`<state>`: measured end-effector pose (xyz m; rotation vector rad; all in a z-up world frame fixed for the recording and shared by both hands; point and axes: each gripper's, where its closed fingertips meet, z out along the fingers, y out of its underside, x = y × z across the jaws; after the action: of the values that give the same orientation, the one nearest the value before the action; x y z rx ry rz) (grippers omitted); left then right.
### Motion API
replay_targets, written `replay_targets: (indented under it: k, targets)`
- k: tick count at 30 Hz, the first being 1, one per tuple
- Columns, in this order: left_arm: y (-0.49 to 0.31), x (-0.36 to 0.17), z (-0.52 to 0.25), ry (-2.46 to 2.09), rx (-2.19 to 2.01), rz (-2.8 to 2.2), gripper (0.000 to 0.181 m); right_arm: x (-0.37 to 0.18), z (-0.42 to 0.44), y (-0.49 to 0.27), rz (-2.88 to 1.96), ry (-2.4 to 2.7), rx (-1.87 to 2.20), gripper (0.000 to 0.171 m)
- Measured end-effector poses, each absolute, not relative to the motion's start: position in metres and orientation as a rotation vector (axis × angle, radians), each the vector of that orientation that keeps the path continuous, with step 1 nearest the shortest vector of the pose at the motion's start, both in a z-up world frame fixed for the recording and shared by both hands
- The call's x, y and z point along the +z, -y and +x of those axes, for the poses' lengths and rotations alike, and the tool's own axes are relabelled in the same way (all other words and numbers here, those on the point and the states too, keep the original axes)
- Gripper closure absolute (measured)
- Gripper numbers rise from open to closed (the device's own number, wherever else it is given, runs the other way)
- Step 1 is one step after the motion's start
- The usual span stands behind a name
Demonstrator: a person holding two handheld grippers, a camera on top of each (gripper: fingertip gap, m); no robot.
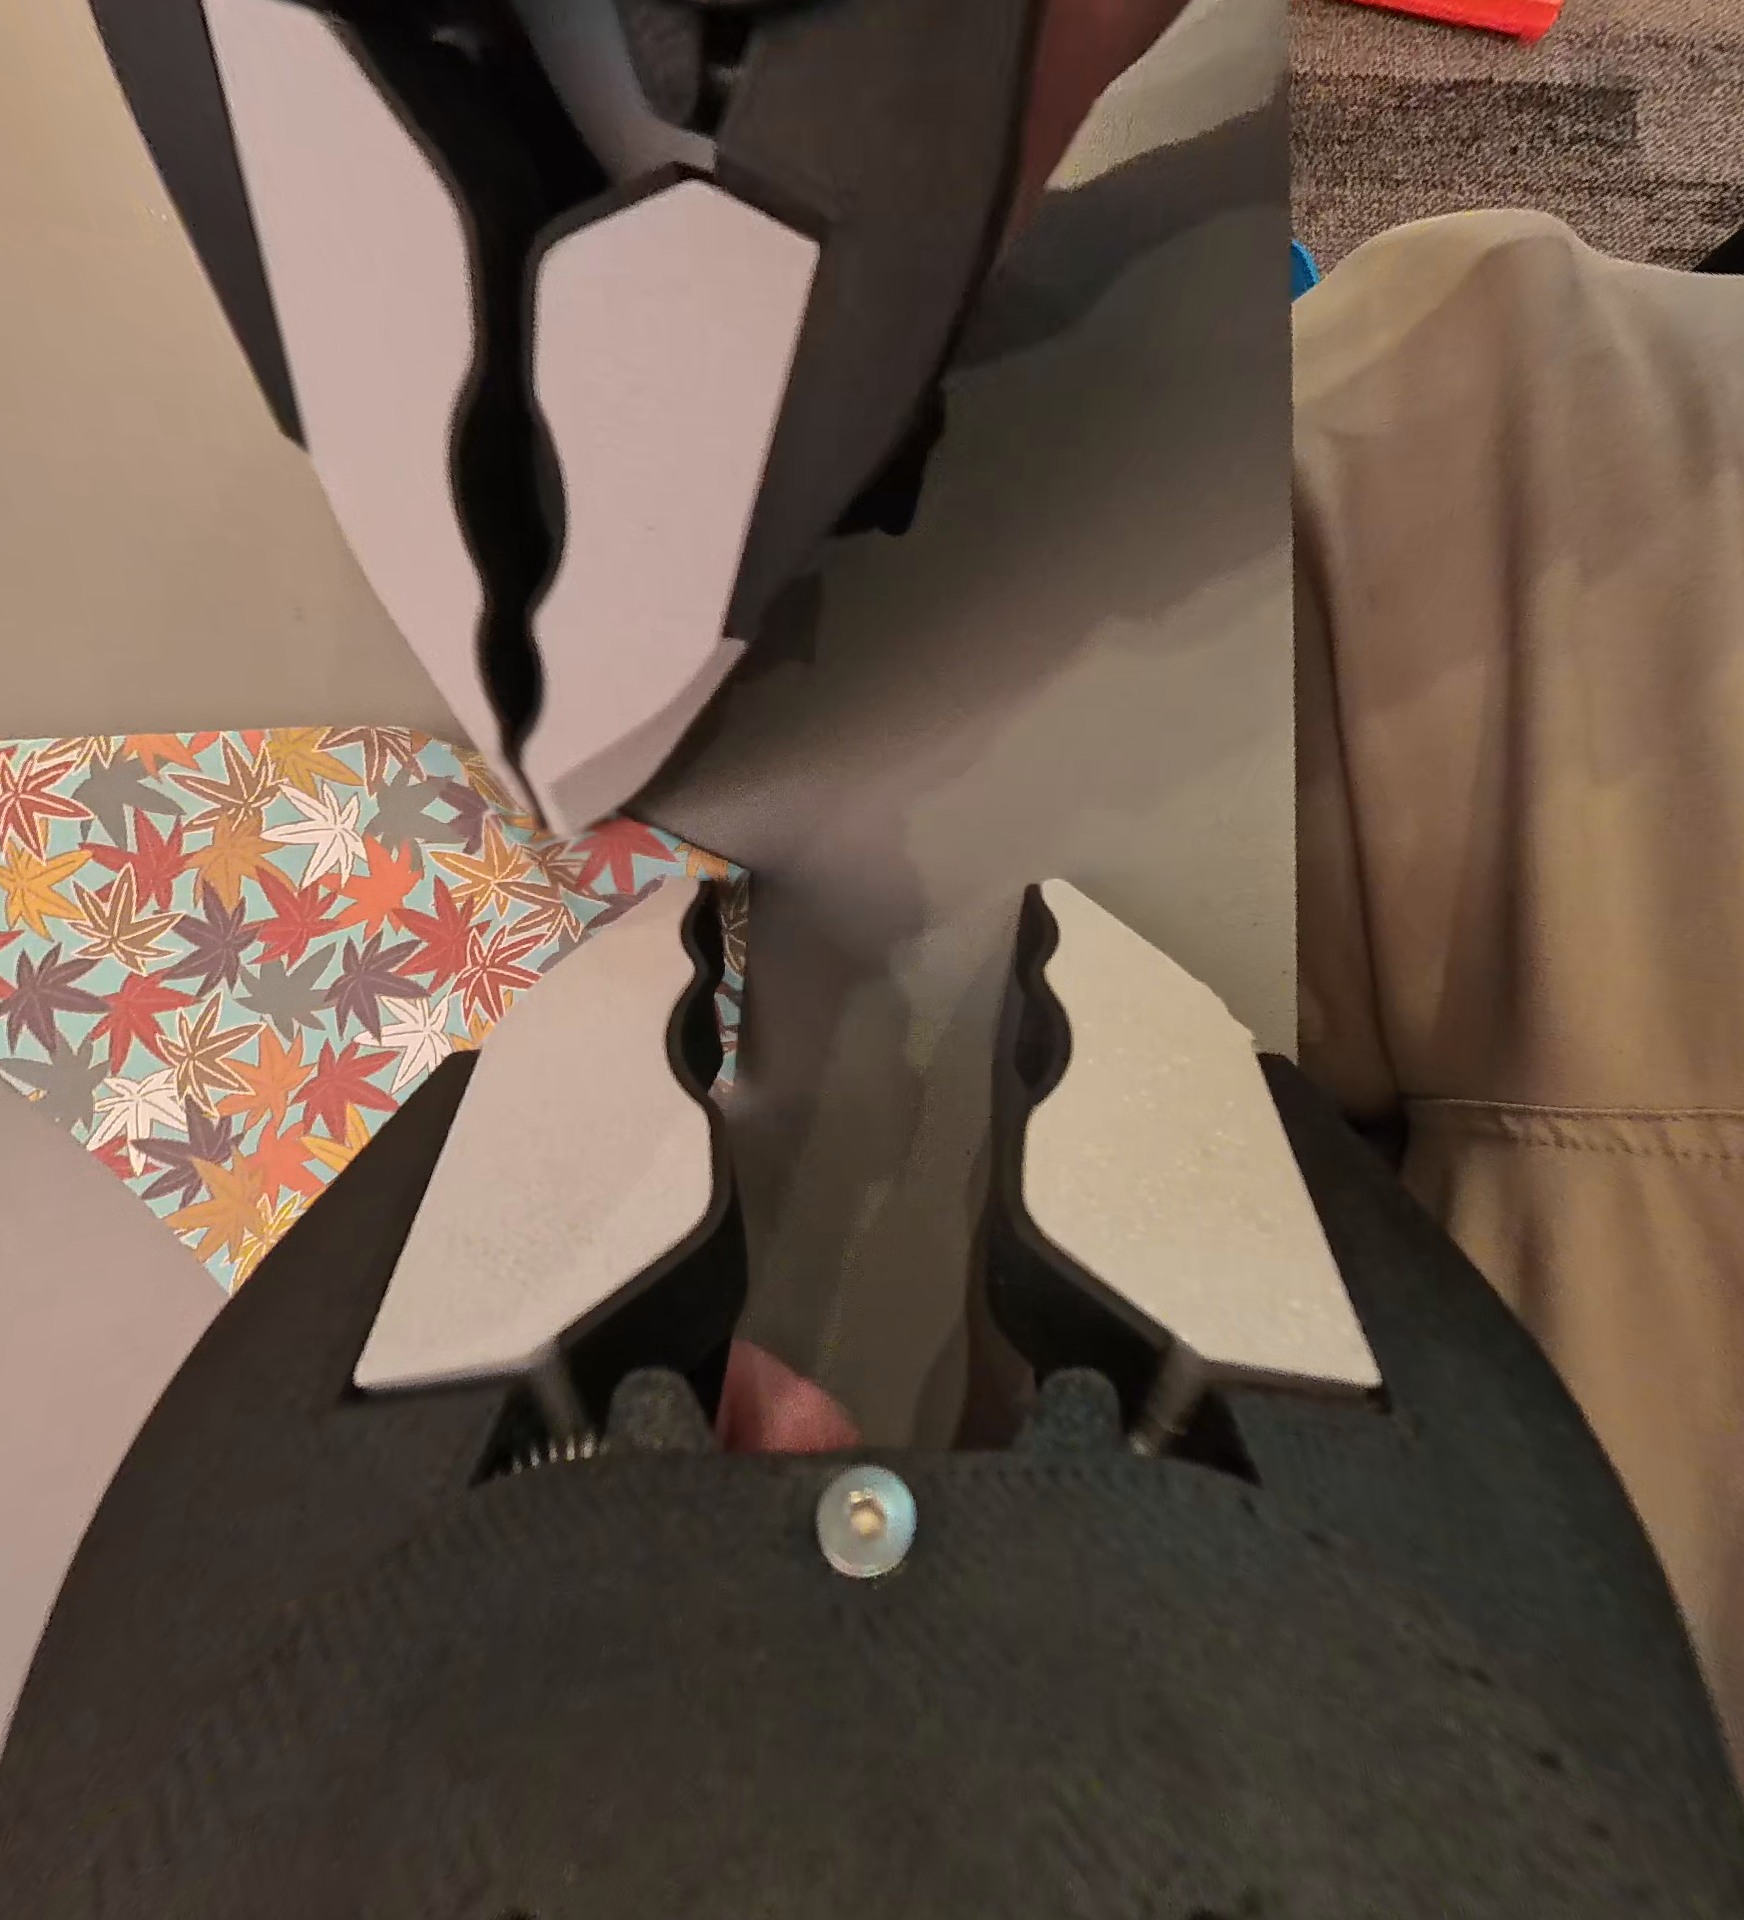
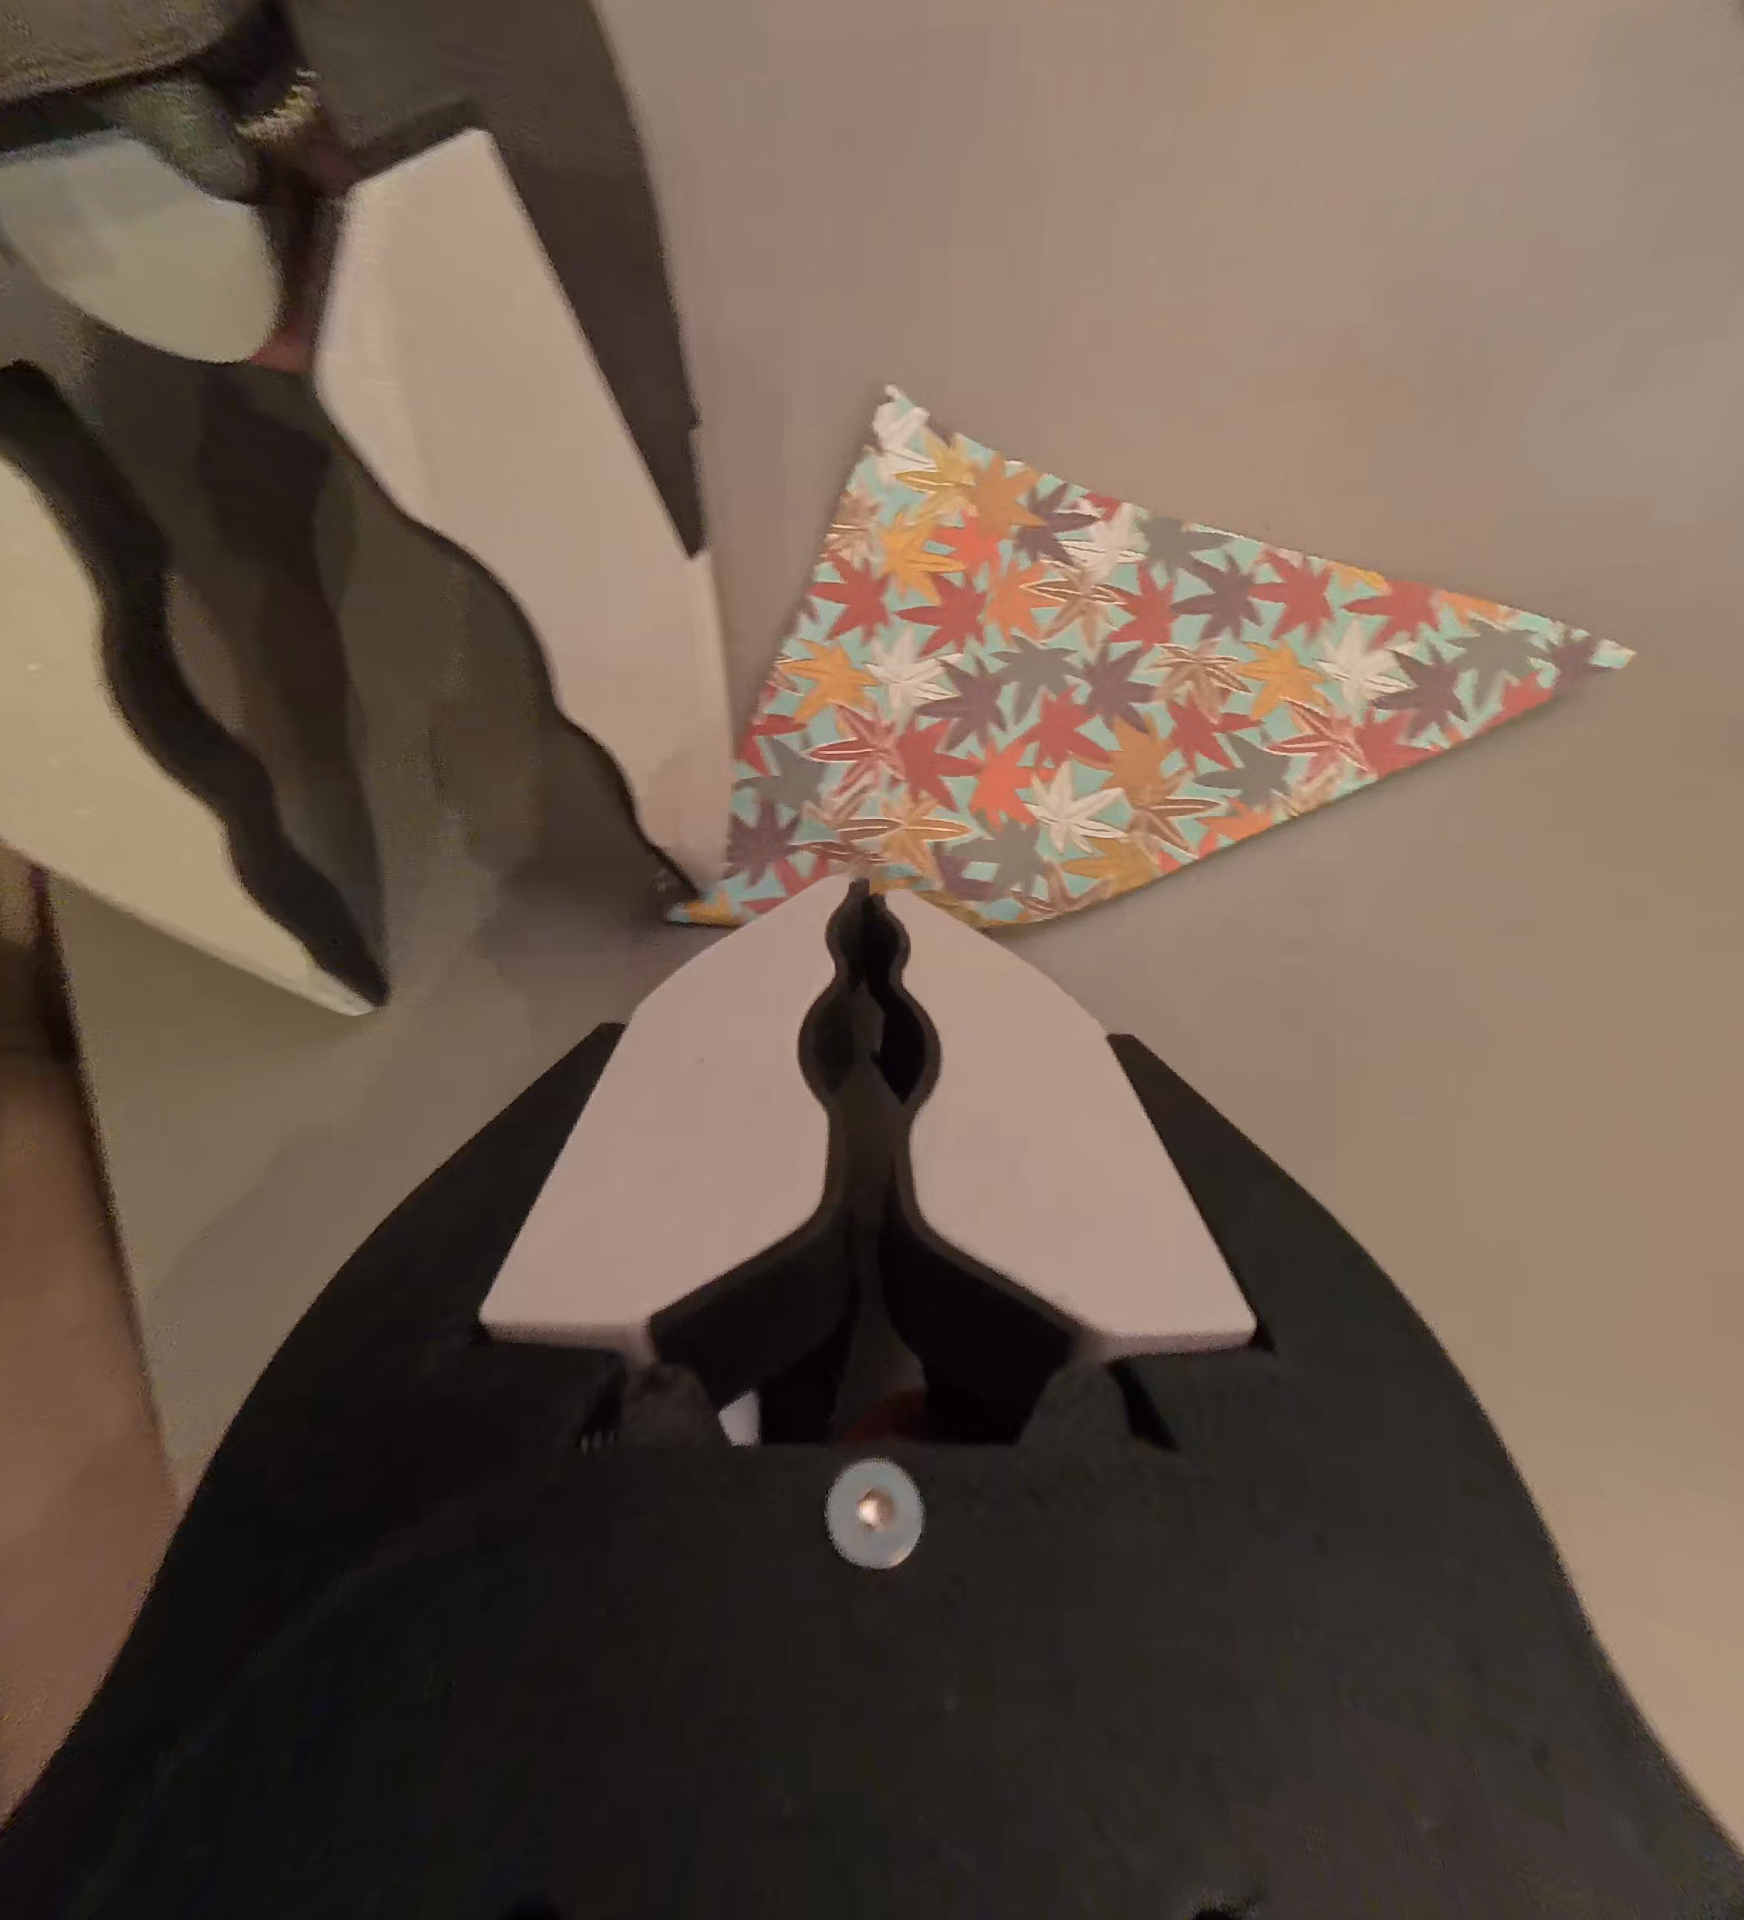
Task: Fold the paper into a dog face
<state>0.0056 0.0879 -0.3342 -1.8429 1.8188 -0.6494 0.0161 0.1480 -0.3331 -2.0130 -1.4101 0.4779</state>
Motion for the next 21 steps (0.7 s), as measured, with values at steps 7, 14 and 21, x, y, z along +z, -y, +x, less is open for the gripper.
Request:
replay_targets:
  k: [7,14,21]
  targets:
    - [-0.088,-0.334,0.005,-1.826,-0.646,-1.842,0.126,-0.333,0.008,-0.127,-1.934,1.550,0.503,0.171]
    - [-0.088,-0.334,0.005,-1.823,-0.648,-1.843,0.126,-0.334,0.012,-0.133,-1.937,1.550,0.431,0.171]
    - [-0.088,-0.335,0.005,-1.821,-0.650,-1.844,0.126,-0.334,0.014,-0.132,-1.910,1.601,0.316,0.171]
